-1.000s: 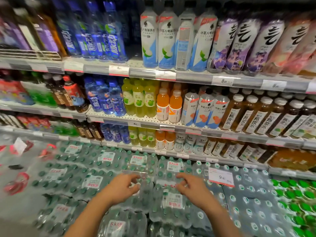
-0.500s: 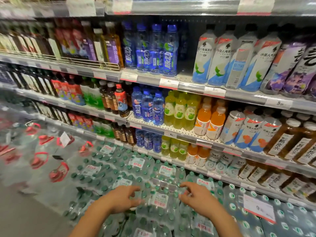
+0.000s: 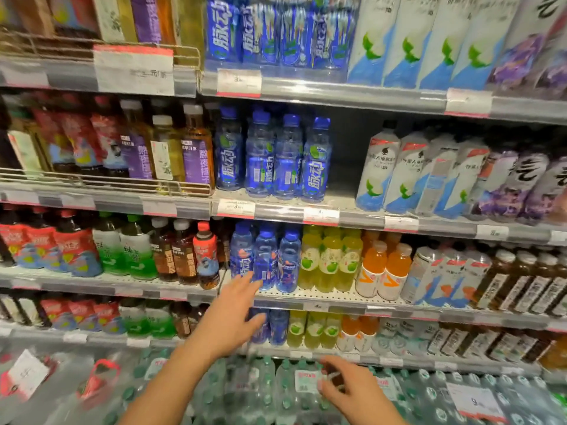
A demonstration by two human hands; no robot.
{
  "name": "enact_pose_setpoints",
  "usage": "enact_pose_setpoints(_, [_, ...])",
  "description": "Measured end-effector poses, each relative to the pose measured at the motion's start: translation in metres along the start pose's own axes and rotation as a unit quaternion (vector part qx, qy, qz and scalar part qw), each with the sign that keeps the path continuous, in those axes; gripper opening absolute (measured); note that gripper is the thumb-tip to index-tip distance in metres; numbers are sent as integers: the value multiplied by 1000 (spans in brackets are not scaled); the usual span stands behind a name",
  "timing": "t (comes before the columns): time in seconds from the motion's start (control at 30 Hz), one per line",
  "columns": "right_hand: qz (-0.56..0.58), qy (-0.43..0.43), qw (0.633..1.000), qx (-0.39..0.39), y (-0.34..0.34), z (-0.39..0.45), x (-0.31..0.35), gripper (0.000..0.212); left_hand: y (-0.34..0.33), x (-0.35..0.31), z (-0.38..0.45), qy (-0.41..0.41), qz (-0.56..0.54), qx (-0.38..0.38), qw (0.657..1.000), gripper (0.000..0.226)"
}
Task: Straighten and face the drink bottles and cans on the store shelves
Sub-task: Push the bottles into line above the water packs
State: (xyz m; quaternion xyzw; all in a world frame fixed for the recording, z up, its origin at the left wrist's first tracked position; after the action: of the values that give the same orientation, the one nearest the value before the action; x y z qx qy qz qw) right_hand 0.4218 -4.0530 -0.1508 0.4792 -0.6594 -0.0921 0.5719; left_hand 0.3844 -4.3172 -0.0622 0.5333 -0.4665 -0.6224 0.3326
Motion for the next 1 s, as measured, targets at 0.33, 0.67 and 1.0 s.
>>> enact_pose_setpoints(0.33, [-46, 33, 981, -185, 97, -12, 80, 57, 60, -1, 117, 42, 133, -61, 988, 100])
enact_pose_setpoints(0.67, [-277, 24, 922, -271, 202, 62, 117, 86, 76, 29, 129, 66, 130, -97, 985, 95])
enact_pose_setpoints(1.0, [-341, -38, 911, -231, 201, 117, 98, 96, 79, 42, 135, 65, 157, -88, 982, 102])
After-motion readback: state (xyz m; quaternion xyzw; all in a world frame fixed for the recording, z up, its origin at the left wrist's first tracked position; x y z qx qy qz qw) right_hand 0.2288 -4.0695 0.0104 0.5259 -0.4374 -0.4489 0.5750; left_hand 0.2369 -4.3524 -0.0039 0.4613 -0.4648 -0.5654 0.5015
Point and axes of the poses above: each hand's wrist, its own z-axis towards the middle knuckle, its own y-axis out of the back of the hand, x = y × z, the point moved 6 cm from there along z, towards the middle knuckle, and after that the axes turned 10 degrees about x, right-handed, at the moved point
